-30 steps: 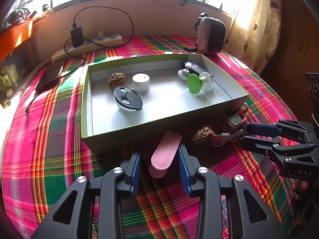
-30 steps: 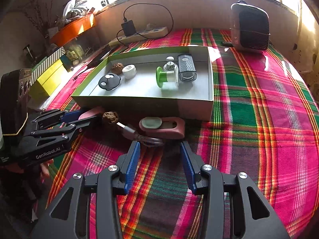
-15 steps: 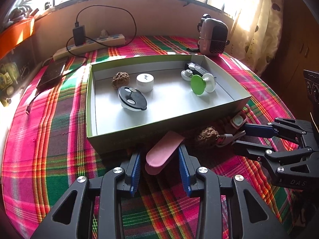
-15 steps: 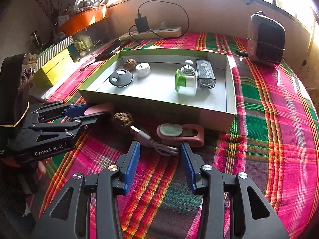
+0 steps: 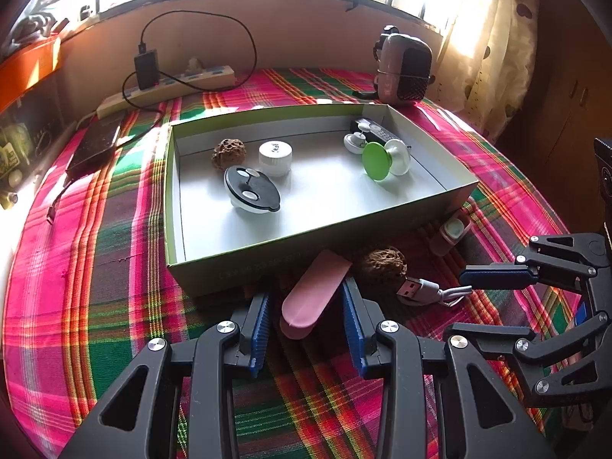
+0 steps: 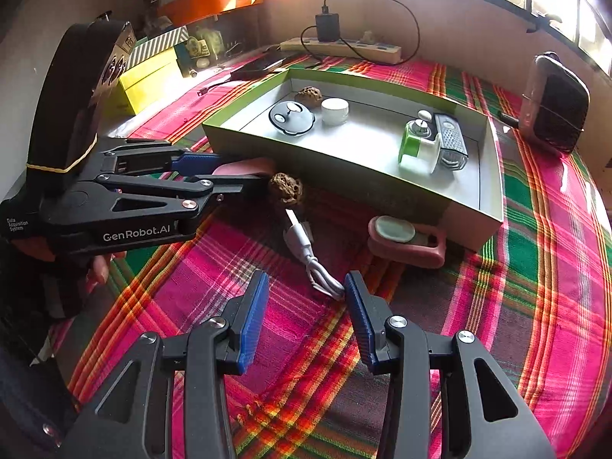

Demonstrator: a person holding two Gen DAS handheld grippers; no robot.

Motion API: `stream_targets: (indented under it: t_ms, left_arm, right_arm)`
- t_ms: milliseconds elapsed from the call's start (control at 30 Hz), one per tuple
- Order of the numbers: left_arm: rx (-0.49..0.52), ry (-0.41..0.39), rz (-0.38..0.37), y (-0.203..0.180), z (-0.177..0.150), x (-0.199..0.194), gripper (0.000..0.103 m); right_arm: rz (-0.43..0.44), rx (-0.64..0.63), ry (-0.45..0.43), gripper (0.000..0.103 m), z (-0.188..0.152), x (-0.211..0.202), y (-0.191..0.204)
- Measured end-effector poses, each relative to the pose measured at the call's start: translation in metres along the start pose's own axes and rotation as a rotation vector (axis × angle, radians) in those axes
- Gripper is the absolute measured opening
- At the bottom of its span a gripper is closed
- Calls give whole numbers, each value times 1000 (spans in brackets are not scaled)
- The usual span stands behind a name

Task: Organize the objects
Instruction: 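Reach the left gripper to the pink scoop while the right gripper reaches the white cable, then grasp the pink scoop with the left gripper while the right gripper closes on the white cable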

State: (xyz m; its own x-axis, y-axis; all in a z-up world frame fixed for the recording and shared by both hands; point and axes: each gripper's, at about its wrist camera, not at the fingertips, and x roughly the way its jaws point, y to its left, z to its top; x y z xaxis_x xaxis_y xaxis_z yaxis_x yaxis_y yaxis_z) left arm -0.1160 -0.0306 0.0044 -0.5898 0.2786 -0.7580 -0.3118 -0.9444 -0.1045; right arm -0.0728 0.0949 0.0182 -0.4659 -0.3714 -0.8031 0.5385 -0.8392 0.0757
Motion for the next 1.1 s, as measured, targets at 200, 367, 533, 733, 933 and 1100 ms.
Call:
stream_targets:
  t_ms: [200,367,533,733,933,1100]
  left_arm:
    - [8,2,2,-1,0,0,33]
    - [32,6,11,-4,1,2,33]
    - [41,8,14,-5,3,3,33]
    - [74,12,46,-10,3,5,33]
    - [62,12,40,-9,3,5,33]
    - [61,11,41,-8,3,4,30]
  right_arm:
    - [-13,-15,2,43,11,10,3]
    - [-39,-52,8,43,14,17,11]
    - [-52,-54,-2,43,16,20,13]
    - [-75,-28,-20,42,15,19,12]
    - [-75,-14,-31,23,12,16,9]
    - [-79,-10,-34,16,10,15,9]
